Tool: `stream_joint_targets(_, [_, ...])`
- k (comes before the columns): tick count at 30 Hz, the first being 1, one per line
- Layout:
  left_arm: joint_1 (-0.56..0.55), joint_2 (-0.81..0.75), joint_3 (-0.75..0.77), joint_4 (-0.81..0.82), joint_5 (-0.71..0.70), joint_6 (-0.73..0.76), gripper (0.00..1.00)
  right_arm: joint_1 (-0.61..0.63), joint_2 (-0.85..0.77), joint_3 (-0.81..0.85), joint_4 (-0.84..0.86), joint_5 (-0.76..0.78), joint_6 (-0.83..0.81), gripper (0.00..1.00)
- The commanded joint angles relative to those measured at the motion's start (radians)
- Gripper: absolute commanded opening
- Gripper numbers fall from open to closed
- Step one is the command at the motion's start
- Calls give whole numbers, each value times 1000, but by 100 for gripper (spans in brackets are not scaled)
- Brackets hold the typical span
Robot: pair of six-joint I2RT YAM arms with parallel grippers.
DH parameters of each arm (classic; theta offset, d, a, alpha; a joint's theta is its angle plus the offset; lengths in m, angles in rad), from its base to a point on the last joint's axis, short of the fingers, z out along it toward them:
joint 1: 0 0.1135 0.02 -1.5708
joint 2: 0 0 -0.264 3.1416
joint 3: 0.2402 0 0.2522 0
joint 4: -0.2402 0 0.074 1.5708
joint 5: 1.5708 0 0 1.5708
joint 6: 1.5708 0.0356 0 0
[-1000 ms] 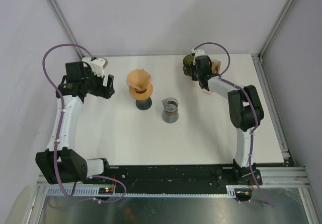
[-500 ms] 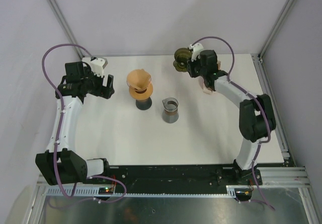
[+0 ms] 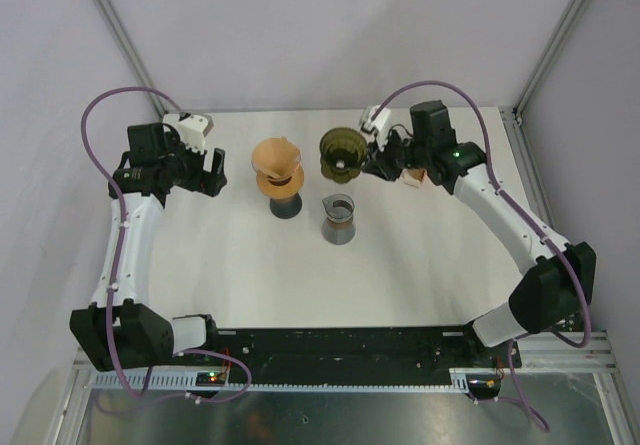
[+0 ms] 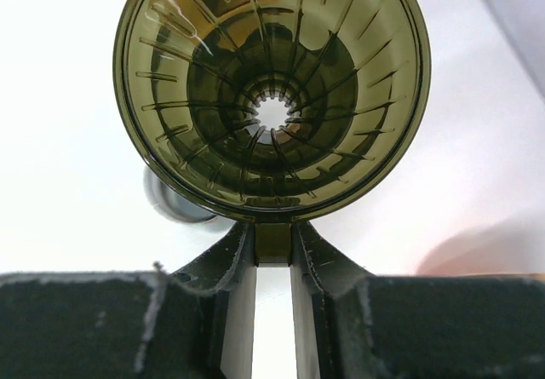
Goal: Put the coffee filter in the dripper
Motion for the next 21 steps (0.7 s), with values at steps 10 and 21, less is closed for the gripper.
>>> stream_joint_targets(10, [7, -51, 24, 27, 19, 7, 93, 150, -56, -46, -270, -37, -168, 0])
stream_joint_targets(21, [7, -53, 16, 27, 14, 14, 93, 113, -7, -55, -229, -41, -184, 0])
